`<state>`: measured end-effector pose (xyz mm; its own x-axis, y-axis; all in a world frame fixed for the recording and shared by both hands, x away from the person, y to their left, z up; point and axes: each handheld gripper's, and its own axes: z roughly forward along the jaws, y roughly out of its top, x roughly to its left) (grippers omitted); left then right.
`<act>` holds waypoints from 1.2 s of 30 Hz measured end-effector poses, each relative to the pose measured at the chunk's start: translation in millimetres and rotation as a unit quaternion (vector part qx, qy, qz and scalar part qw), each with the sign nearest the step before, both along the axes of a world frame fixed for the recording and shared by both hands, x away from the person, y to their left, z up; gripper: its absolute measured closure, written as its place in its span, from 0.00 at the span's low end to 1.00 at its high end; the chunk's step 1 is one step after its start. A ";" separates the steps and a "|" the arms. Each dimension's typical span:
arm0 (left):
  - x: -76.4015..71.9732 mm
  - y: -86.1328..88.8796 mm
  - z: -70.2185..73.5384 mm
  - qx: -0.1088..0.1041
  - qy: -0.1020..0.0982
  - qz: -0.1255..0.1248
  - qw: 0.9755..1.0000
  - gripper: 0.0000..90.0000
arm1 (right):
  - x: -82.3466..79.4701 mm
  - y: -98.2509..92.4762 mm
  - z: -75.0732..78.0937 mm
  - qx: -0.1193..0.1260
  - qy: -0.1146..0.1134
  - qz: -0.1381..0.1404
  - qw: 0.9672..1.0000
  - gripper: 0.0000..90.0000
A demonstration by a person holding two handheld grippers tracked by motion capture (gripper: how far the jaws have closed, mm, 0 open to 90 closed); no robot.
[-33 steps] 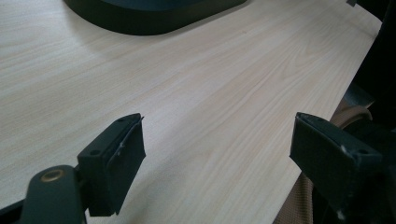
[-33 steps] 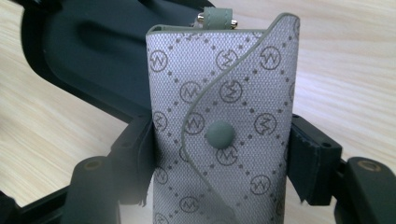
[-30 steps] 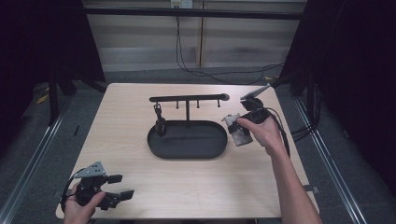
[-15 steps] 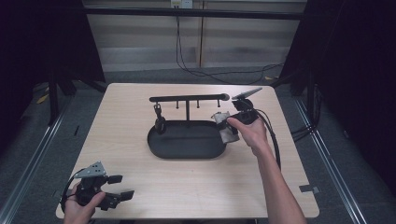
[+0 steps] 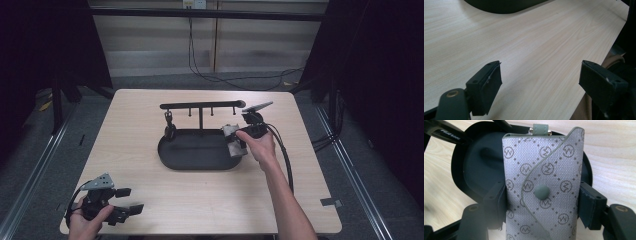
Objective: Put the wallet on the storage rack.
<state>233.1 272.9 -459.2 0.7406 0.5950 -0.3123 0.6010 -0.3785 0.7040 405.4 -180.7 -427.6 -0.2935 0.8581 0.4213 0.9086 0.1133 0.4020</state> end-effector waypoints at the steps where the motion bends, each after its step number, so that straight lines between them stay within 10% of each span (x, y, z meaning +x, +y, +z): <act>1: -0.2 0.0 0.4 -0.002 -0.002 0.000 1.000 0.21 | 0.4 1.1 -1.3 0.001 -0.002 -0.002 1.000 0.37; 36: -0.6 1.5 2.7 -0.012 -0.011 0.001 1.000 0.21 | 11.1 19.4 -48.2 -0.020 0.011 -0.015 1.000 0.33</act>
<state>232.5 274.4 -456.5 0.7468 0.5886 -0.3097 0.5855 -0.3608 0.7260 416.5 -161.4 -475.8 -0.2586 0.8828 0.3921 0.9201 0.1014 0.3783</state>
